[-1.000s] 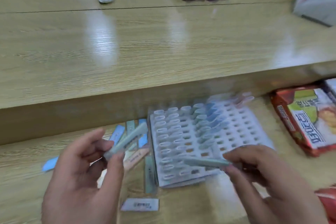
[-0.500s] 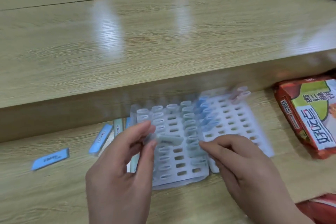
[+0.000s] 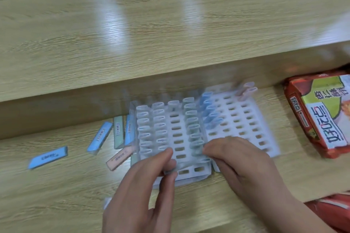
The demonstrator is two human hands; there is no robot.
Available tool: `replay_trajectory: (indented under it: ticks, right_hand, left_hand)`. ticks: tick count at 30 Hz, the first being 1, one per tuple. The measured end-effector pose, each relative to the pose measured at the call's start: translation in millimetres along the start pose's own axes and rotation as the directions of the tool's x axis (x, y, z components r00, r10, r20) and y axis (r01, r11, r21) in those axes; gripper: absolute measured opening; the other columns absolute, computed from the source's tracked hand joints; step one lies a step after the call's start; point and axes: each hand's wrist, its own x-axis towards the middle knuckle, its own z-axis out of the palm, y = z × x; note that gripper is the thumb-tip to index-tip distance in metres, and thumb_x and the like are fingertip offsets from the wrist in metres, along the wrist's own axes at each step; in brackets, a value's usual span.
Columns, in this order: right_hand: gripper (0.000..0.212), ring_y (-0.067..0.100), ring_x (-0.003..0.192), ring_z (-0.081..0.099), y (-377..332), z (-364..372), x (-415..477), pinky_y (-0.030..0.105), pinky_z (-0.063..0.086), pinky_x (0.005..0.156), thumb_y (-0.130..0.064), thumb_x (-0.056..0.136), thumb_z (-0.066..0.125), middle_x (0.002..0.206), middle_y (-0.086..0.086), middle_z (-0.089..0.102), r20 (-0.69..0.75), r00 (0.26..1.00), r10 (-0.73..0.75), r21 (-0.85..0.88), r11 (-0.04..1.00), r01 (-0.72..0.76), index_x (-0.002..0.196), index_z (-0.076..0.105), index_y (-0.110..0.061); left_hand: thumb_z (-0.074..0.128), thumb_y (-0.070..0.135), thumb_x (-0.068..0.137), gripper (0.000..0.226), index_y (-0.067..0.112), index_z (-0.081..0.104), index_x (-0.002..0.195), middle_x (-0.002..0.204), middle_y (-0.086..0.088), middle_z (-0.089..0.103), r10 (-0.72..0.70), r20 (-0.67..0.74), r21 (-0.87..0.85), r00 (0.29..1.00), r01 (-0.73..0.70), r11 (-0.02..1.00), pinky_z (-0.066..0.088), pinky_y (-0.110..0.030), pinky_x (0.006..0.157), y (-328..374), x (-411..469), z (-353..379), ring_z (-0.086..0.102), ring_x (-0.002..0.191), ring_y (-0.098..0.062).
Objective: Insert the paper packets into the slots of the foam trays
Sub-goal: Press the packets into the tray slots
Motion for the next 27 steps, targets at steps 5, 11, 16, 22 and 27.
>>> replay_trajectory:
  ticks: [5, 11, 16, 22, 27]
  right_hand:
    - [0.040, 0.013, 0.101, 0.065, 1.4, 6.7, -4.0, 0.032, 0.053, 0.076, 0.005, 0.083, 0.061, 0.113, -0.010, 0.068, -0.004, 0.999, -0.033, 0.072, 0.997, 0.033, 0.112, 0.073, -0.020]
    - [0.041, 0.011, 0.105, 0.062, 0.4, 11.5, -6.1, 0.029, 0.050, 0.080, -0.005, 0.089, 0.047, 0.114, -0.011, 0.065, -0.025, 1.000, 0.005, 0.140, 0.990, -0.001, 0.117, 0.069, -0.024]
    - [0.043, 0.013, 0.102, 0.062, -0.5, 14.8, -7.6, 0.029, 0.050, 0.080, -0.003, 0.087, 0.045, 0.111, -0.009, 0.065, -0.057, 0.998, 0.006, 0.152, 0.988, 0.002, 0.116, 0.069, -0.022]
    - [0.043, 0.014, 0.100, 0.063, -1.0, 12.8, -7.9, 0.029, 0.049, 0.082, -0.007, 0.087, 0.043, 0.108, -0.005, 0.066, -0.078, 0.997, 0.020, 0.180, 0.984, -0.006, 0.117, 0.070, -0.023]
    - [0.041, 0.019, 0.103, 0.061, -16.0, 10.0, -6.9, 0.034, 0.047, 0.088, -0.012, 0.088, 0.044, 0.114, -0.002, 0.062, -0.128, 0.989, 0.077, 0.117, 0.991, -0.062, 0.118, 0.066, -0.027]
  left_hand:
    - [0.050, 0.081, 0.073, 0.044, 0.050, 0.074, 0.091, 0.080, 0.027, 0.070, -0.165, 0.137, 0.052, 0.977, 0.159, 0.986, 0.055, -0.040, 0.088, -14.3, 4.2, 1.7, 0.069, 0.073, 0.005]
    - [0.064, 0.021, 0.092, 0.021, 0.026, 0.069, 0.112, 0.099, 0.009, 0.072, 0.147, 0.086, 0.055, 0.985, -0.152, 0.987, 0.042, -0.008, 0.091, -11.7, -8.6, 23.5, 0.063, 0.098, 0.000]
    - [0.074, 0.004, 0.081, 0.022, 0.015, 0.077, 0.100, 0.095, 0.001, 0.071, 0.251, 0.108, 0.185, 0.962, -0.268, 0.946, 0.048, -0.017, 0.085, -18.5, -10.4, 32.9, 0.065, 0.091, -0.013]
    - [0.065, 0.008, 0.094, 0.015, 0.014, 0.077, 0.089, 0.086, 0.000, 0.071, 0.370, 0.160, 0.318, 0.915, -0.402, 0.858, 0.054, -0.031, 0.068, -0.7, -3.0, 48.5, 0.068, 0.081, -0.018]
    - [0.061, 0.017, 0.097, 0.017, 0.018, 0.078, 0.095, 0.099, 0.002, 0.074, 0.385, 0.025, 0.344, 0.923, -0.369, 0.863, 0.052, -0.031, 0.075, -4.8, -2.0, 38.9, 0.066, 0.082, -0.020]
